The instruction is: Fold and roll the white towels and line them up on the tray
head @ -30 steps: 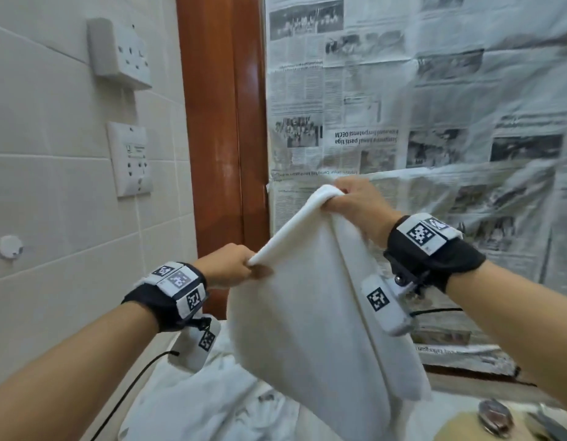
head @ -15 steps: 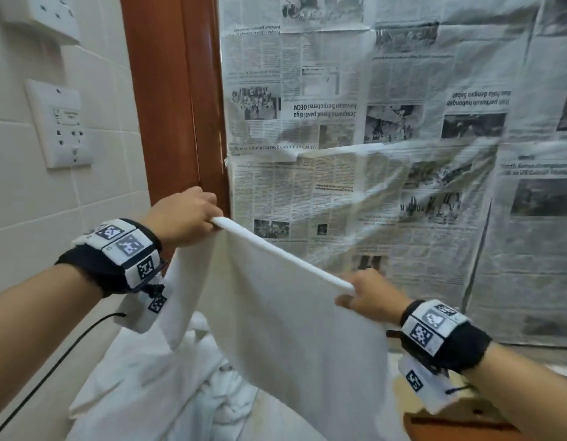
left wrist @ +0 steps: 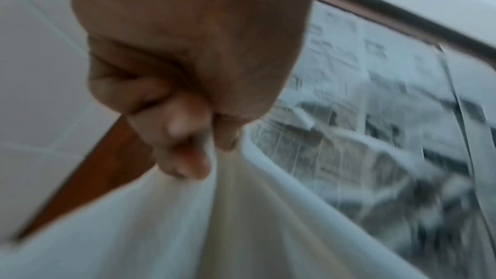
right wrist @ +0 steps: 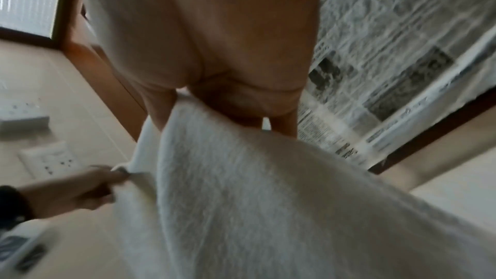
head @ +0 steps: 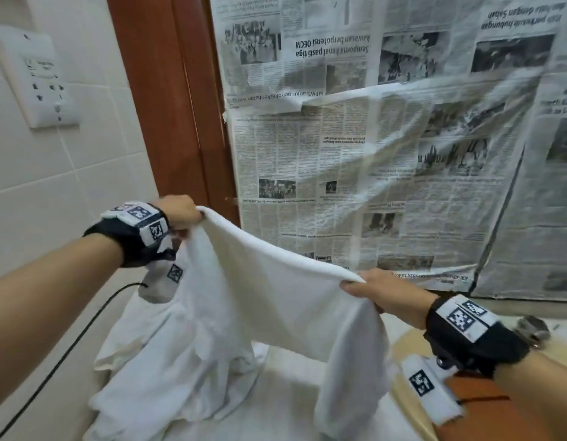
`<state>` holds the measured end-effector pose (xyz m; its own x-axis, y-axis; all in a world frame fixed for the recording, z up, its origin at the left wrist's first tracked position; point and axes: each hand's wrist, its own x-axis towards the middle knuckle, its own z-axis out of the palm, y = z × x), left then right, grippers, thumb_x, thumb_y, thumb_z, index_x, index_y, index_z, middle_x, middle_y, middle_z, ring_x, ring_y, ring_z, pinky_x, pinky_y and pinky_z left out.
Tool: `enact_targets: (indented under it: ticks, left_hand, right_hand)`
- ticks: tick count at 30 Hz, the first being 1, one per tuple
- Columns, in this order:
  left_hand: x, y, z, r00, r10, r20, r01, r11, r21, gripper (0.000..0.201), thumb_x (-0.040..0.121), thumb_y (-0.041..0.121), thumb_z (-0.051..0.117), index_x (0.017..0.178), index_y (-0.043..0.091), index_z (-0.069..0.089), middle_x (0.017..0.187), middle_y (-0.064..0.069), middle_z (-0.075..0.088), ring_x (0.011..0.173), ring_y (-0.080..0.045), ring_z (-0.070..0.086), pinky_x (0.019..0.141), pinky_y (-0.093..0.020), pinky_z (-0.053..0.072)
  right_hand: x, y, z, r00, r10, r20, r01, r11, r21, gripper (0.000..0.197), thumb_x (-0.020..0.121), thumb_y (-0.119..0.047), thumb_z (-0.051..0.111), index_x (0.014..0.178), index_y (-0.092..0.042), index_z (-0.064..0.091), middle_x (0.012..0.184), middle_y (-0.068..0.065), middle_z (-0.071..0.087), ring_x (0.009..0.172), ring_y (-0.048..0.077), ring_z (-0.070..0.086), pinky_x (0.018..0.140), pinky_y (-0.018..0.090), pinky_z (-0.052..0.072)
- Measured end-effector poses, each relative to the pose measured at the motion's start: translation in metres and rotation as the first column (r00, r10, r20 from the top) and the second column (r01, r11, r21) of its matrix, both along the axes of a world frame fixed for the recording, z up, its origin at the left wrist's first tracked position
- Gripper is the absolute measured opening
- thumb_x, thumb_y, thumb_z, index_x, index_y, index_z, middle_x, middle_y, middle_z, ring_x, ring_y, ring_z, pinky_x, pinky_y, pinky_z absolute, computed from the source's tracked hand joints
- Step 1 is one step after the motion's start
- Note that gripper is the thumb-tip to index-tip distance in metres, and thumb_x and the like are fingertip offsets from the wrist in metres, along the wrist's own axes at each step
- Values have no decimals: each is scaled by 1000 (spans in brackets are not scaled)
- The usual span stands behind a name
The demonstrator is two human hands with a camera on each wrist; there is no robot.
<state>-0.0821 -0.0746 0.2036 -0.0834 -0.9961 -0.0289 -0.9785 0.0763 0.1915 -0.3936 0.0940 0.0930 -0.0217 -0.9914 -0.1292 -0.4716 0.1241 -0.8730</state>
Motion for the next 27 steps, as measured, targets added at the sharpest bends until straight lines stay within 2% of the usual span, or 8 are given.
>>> enact_targets:
  ticks: [1, 4, 9, 12, 16, 19, 22, 27]
  left_hand:
    - [-6, -13, 3, 966, 25, -257, -33, 999, -27, 31, 91, 13, 44, 71, 0, 64, 57, -10, 68, 50, -21, 65, 49, -23, 48]
    - [-46, -46, 2, 608, -150, -780, -35, 976, -215, 27, 84, 13, 49, 102, 1, 64, 95, -10, 73, 89, -28, 71, 66, -30, 55]
    - [-141, -19, -61, 297, -346, -890, 321, 914, -249, 59, 99, 27, 50, 151, 25, 22, 142, 4, 43, 128, -17, 46, 102, -33, 38]
    - [-159, 23, -148, 477, -292, -829, 461, 886, -48, 62, 100, 34, 49, 153, 26, 18, 148, -1, 37, 131, -17, 42, 102, -34, 36]
    - [-125, 69, -283, 764, -135, -631, 349, 909, 228, 51, 95, 34, 58, 142, 18, 46, 146, -7, 44, 130, -23, 46, 107, -36, 37]
    - [-68, 98, -353, 929, -18, -371, 134, 948, 289, 41, 90, 37, 62, 130, 25, 56, 142, -4, 44, 128, -24, 44, 107, -40, 35]
    - [-18, 122, -382, 968, 98, -230, -31, 960, 279, 48, 85, 40, 64, 130, 25, 54, 141, -5, 39, 130, -29, 37, 106, -42, 36]
    - [11, 136, -407, 940, 88, -328, 39, 932, 360, 89, 60, 80, 51, 114, 10, 61, 120, -13, 56, 115, -32, 52, 96, -42, 42]
  right_hand:
    - [6, 2, 4, 989, 28, 144, -30, 999, 12, 25, 95, -27, 59, 79, -7, 58, 65, 6, 53, 56, 16, 49, 53, 25, 34]
    - [14, -2, 7, 835, -13, 549, 11, 1000, 6, 25, 94, -22, 56, 103, -2, 67, 95, 13, 71, 79, 23, 68, 71, 30, 55]
    - [11, -20, -51, 552, -364, 750, 410, 902, 136, 25, 95, -20, 57, 105, 0, 67, 100, 17, 72, 86, 29, 69, 85, 44, 56]
    - [-4, -22, -129, 552, -656, 515, 562, 749, 351, 33, 94, -19, 58, 117, 4, 61, 111, 24, 67, 98, 37, 66, 94, 52, 50]
    - [-15, 6, -223, 749, -649, 134, 518, 700, 492, 42, 98, -20, 50, 134, 1, 50, 138, 20, 50, 127, 33, 49, 102, 37, 43]
    - [-15, 25, -262, 752, -656, 65, 497, 629, 598, 42, 90, -20, 60, 127, 1, 56, 123, 20, 59, 108, 36, 58, 92, 40, 50]
    - [-3, 43, -260, 706, -708, 1, 550, 549, 629, 18, 85, -11, 65, 92, 3, 56, 75, 14, 53, 60, 26, 49, 54, 27, 39]
    - [3, 67, -263, 738, -674, -36, 548, 567, 615, 19, 83, -8, 67, 93, 5, 58, 71, 14, 54, 58, 25, 50, 50, 25, 34]
